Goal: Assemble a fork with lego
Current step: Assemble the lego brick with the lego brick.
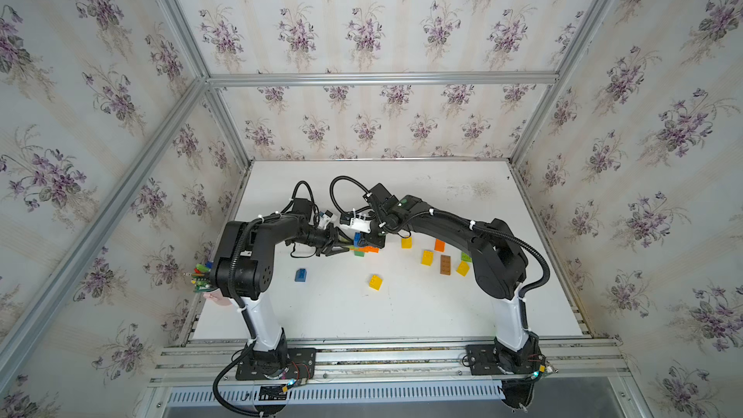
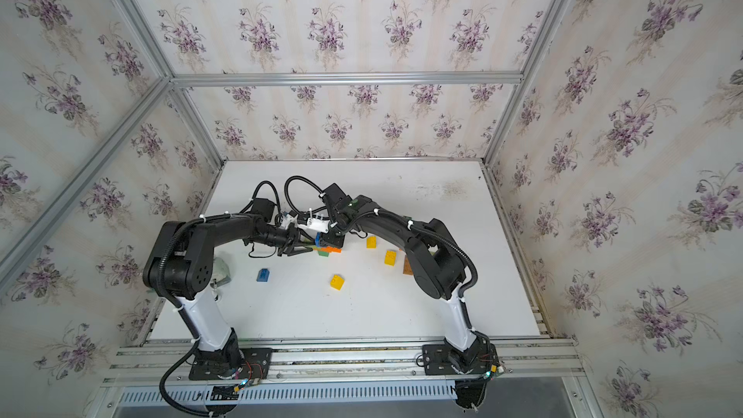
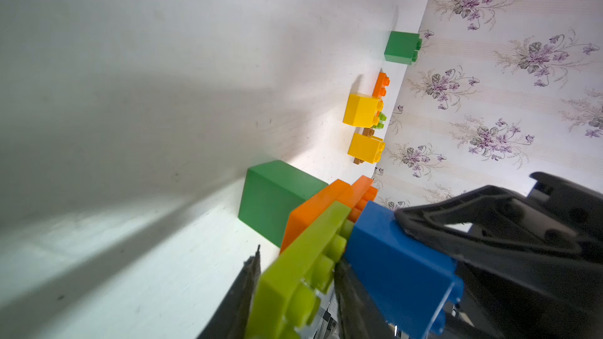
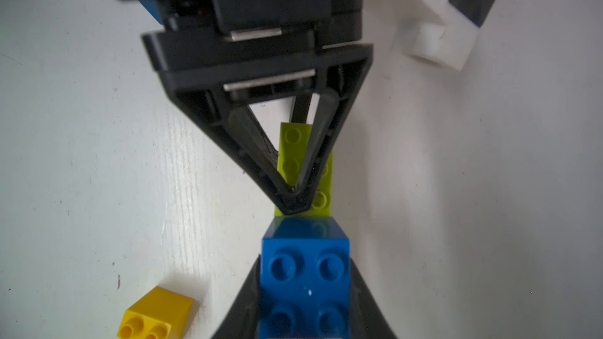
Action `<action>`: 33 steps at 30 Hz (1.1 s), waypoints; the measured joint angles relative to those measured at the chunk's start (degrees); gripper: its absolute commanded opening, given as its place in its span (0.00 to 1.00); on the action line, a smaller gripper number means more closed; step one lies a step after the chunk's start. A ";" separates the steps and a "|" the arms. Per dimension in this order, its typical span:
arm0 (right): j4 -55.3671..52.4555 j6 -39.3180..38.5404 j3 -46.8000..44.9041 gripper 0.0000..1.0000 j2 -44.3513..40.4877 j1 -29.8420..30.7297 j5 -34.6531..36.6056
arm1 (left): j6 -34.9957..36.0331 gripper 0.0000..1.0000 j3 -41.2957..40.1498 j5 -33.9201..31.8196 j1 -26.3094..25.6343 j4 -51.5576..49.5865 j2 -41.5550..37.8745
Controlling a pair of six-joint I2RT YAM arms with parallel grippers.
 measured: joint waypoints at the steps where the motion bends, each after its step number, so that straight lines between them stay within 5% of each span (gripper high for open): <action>1: 0.00 0.02 0.02 0.14 0.00 0.02 0.09 | 0.00 0.38 -0.02 0.00 0.00 0.02 0.00; 33: -5.66 0.42 4.85 0.13 4.46 0.48 1.70 | -0.26 0.42 -1.05 0.48 0.22 1.60 -0.11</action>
